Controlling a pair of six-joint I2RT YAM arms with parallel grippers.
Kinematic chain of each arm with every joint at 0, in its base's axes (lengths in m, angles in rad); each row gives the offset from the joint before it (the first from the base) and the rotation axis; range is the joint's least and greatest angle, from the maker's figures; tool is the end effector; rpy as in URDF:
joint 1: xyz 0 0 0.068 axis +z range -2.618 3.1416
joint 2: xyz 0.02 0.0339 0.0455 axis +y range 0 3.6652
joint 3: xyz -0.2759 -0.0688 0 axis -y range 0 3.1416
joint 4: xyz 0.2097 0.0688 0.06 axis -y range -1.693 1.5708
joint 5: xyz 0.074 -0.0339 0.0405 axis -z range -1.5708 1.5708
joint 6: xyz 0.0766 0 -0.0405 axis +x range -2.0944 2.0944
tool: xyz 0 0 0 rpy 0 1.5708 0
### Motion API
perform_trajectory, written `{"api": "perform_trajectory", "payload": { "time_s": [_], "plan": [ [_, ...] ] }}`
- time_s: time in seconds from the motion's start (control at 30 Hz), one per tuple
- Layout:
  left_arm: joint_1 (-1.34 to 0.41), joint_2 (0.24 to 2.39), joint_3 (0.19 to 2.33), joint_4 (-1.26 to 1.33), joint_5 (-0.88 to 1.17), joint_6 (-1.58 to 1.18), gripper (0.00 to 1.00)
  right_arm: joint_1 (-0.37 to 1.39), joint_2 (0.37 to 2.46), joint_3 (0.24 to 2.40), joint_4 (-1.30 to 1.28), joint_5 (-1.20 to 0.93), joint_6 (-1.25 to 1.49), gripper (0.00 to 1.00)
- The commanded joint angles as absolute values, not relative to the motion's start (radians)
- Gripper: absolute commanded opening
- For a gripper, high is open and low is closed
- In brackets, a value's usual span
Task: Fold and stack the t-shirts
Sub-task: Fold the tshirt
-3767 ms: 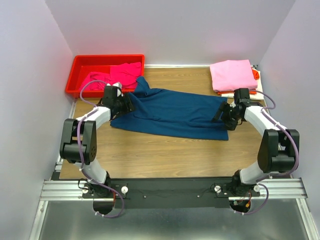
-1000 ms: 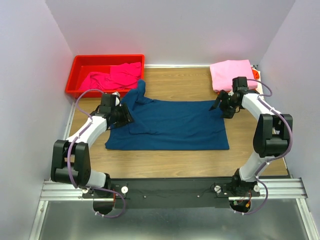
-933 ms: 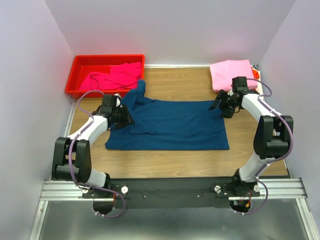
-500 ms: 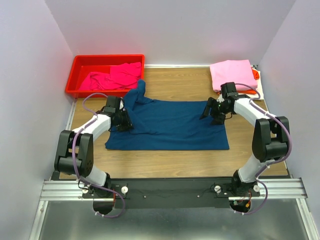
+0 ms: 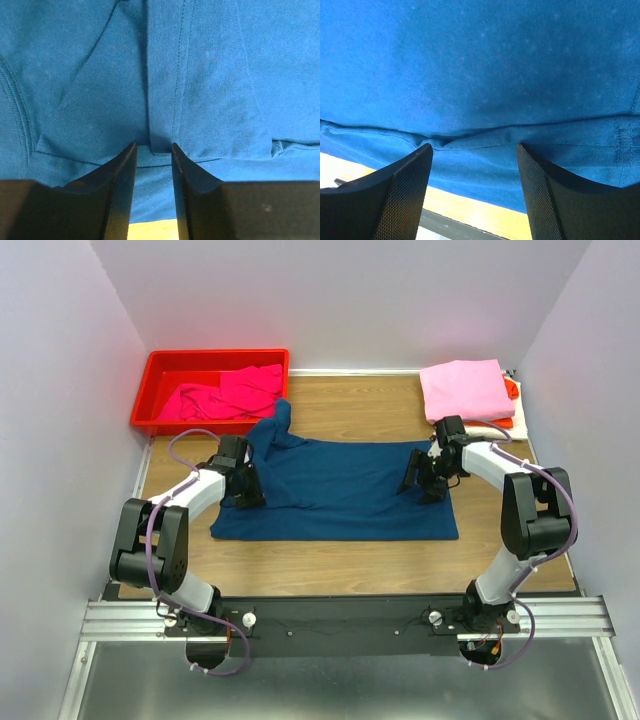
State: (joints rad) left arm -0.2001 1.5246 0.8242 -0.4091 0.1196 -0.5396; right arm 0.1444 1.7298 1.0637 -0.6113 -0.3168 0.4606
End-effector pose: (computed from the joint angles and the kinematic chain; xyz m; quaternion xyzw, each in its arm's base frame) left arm 0.2658 -0.0632 0.1655 -0.1507 0.9601 -0.1367 0.1917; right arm 0.3014 0.0679 0.1630 0.1310 0.9683 0.1920 0.0913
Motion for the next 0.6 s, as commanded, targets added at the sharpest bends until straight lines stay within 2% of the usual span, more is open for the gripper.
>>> {"api": "perform_trajectory", "payload": {
  "time_s": [0.0, 0.4, 0.57],
  "plan": [
    [-0.209, 1.519, 0.827, -0.423, 0.084, -0.537, 0.43, 0.150, 1.750, 1.042, -0.624, -0.330, 0.442, 0.75],
    [-0.229, 1.562, 0.856, -0.371, 0.123, -0.542, 0.42, 0.155, 1.784, 1.017, -0.618, -0.307, 0.434, 0.75],
    [-0.233, 1.566, 0.861, -0.364, 0.129, -0.545, 0.33, 0.153, 1.796, 1.014, -0.615, -0.307, 0.433, 0.75]
  ]
}}
